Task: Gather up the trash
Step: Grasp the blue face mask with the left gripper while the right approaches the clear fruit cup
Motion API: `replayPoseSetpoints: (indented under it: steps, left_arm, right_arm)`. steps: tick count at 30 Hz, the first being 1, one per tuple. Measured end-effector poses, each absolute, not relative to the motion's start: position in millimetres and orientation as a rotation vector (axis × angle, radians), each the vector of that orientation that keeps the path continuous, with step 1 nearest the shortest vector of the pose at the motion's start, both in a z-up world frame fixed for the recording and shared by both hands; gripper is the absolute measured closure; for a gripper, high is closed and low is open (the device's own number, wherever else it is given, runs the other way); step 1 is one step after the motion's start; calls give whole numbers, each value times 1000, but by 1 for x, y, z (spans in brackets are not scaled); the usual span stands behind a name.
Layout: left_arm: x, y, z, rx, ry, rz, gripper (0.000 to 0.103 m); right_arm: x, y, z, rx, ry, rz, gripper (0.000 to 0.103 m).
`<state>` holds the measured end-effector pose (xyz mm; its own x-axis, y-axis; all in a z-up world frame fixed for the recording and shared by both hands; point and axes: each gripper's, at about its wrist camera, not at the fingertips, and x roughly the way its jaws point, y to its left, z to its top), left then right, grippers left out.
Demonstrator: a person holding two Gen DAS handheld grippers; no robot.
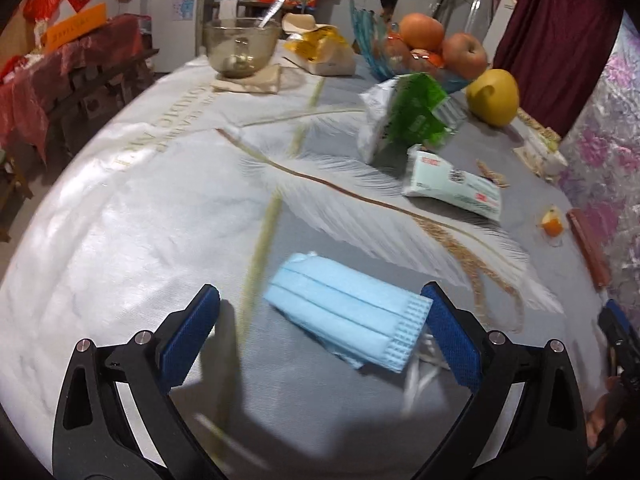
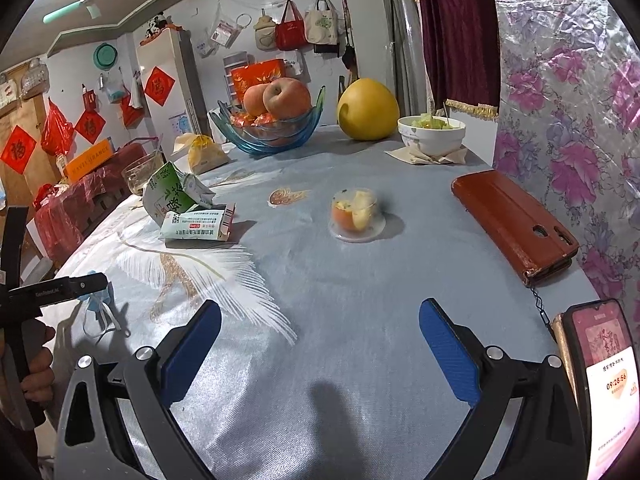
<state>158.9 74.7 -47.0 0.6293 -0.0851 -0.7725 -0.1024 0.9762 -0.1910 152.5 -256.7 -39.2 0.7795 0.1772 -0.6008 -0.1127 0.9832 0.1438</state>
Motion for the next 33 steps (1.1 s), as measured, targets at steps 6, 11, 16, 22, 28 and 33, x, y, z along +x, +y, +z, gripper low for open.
replayPoseSetpoints:
  steps: [6,11,16,22,28,33]
  left_arm:
    - [155,69,-47,-194,894,-34,7]
    - [149,57,-45,-164,892,-144,13]
    - [147,55,-44,-180,870,-169,38]
    - [151,58,-42,-190,842,-158,49]
    - [154,81,-45,-339,836,-199,43]
    - [155,91,-46,-417,827,-227,35]
  right_arm:
    - [156,-258,-41,115,680,162,6]
    - [157,-257,-42,104,680,165,6]
    - [158,-256,-42,100,679,169,6]
    - [159,-253,-42,90,688,184,6]
    - [166,-256,-42,120,732,226,6]
    - [192,-261,-22,144,705,192,6]
